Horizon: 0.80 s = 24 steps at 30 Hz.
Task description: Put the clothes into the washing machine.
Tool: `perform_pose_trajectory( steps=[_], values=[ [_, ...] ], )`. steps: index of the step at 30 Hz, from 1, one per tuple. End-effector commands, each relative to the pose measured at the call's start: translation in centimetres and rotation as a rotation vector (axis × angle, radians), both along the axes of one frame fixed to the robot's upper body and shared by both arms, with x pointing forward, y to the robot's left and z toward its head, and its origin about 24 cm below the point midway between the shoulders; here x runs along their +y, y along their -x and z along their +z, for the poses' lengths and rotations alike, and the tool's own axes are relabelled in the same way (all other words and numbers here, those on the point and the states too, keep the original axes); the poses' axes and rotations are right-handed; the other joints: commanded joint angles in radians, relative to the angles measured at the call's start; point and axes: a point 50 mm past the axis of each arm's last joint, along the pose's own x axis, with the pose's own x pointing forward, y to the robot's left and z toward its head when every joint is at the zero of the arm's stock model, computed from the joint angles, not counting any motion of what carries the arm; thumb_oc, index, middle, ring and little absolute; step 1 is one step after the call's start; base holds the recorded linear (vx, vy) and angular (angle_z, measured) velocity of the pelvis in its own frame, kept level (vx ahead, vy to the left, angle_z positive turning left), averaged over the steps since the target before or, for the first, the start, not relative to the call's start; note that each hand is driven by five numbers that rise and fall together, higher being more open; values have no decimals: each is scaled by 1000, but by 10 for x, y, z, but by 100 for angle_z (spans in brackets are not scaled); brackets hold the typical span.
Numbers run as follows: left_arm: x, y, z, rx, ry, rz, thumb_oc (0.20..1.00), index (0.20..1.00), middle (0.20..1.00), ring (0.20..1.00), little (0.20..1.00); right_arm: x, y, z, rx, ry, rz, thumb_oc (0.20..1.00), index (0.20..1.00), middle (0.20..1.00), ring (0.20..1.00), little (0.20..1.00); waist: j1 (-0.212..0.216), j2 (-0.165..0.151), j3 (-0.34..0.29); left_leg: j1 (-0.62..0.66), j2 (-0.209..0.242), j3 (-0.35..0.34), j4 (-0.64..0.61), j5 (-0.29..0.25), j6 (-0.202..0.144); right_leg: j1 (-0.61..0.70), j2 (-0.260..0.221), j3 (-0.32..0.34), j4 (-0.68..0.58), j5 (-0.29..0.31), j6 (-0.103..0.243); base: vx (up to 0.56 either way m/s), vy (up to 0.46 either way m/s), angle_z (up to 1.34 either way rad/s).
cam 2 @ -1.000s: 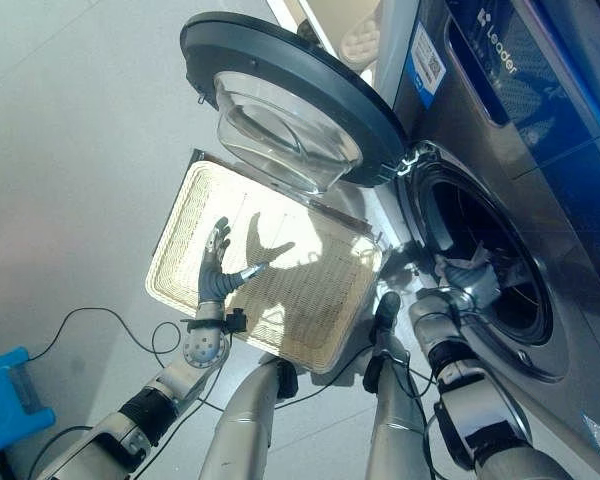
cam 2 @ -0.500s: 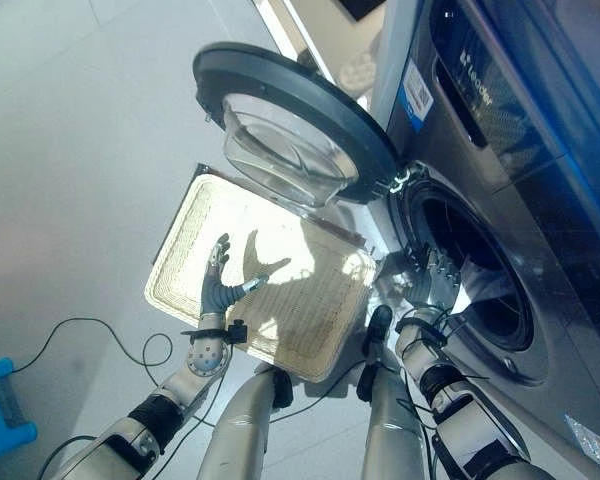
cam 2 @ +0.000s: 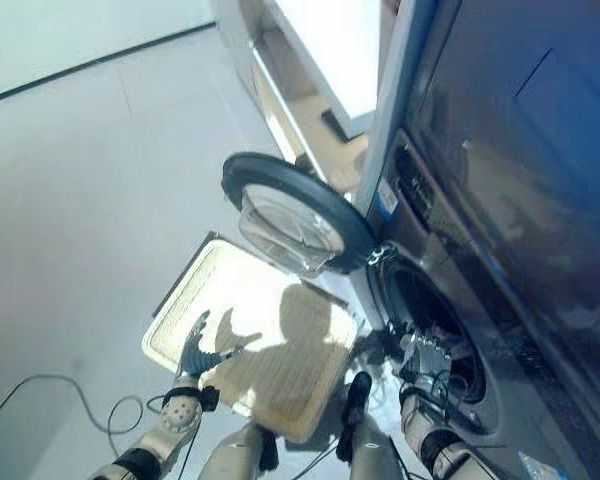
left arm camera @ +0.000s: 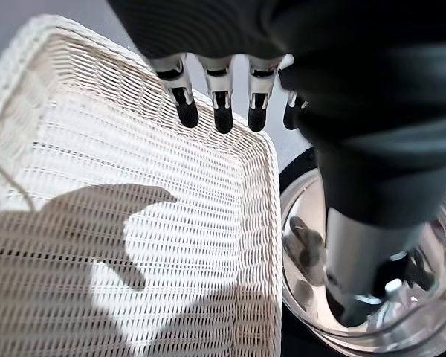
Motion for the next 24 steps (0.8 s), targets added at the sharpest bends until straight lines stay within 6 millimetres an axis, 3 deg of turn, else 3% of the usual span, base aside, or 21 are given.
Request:
perform_pose_trajectory(
  steps=[1,4,8,10,14,16,18,19,24],
  values=[
    [-15,-1,-2,6,11,-83,1000,1000,1000,1000,1000,-8,-10,7,-10,24,35,1000,1000,1000,1000,1000,13,9,-118,-64,-4,-9,51,-35,-38,-17,-22,41,65,-78,94,196,-39,-12],
    [-15,17,-19,121,18,-72,1000,1000,1000,1000,1000,1,6,-8,79,-14,101,1000,1000,1000,1000,1000,8,-7,-186,-13,-2,-15,14,-29,-36,34,-13,61,17,-61,95,179,-59,-9],
    [-16,25,-28,181,29,-76,1000,1000,1000,1000,1000,6,13,-14,126,-25,141,1000,1000,1000,1000,1000,8,-14,-220,16,-1,-16,-14,-21,-38,63,-10,69,-27,-41,99,76,-37,-3],
    [-19,36,-38,271,33,-123,1000,1000,1000,1000,1000,14,19,-21,197,-32,203,1000,1000,1000,1000,1000,7,-21,-266,55,1,-13,-41,-19,-39,98,-5,82,-75,-16,102,118,-79,-3],
    [-23,42,-44,327,54,-138,1000,1000,1000,1000,1000,21,22,-25,239,-32,273,1000,1000,1000,1000,1000,9,-19,-290,76,5,-17,-55,-20,-33,112,-1,87,-69,-24,99,63,-34,-2],
    [-28,47,-49,390,53,-206,1000,1000,1000,1000,1000,38,26,-31,292,-119,384,1000,1000,1000,1000,1000,12,-18,-318,99,8,-33,-73,-17,-31,133,4,90,-69,-34,95,91,-48,0],
    [-29,47,-49,394,49,-223,1000,1000,1000,1000,1000,40,26,-31,298,-135,397,1000,1000,1000,1000,1000,13,-18,-321,102,8,-34,-73,-18,-30,136,4,91,-69,-35,94,32,-36,0],
    [-36,48,-50,416,7,-311,1000,1000,1000,1000,1000,54,26,-32,322,-231,465,1000,1000,1000,1000,1000,15,-19,-330,108,9,-40,-68,-24,-29,144,3,92,-64,-44,91,22,-50,0],
    [-33,45,-49,424,-1,-324,1000,1000,1000,1000,1000,68,25,-31,331,-290,546,1000,1000,1000,1000,1000,20,-17,-331,112,9,-57,-68,-27,-26,151,4,92,-55,-56,86,0,-26,1]
  ],
)
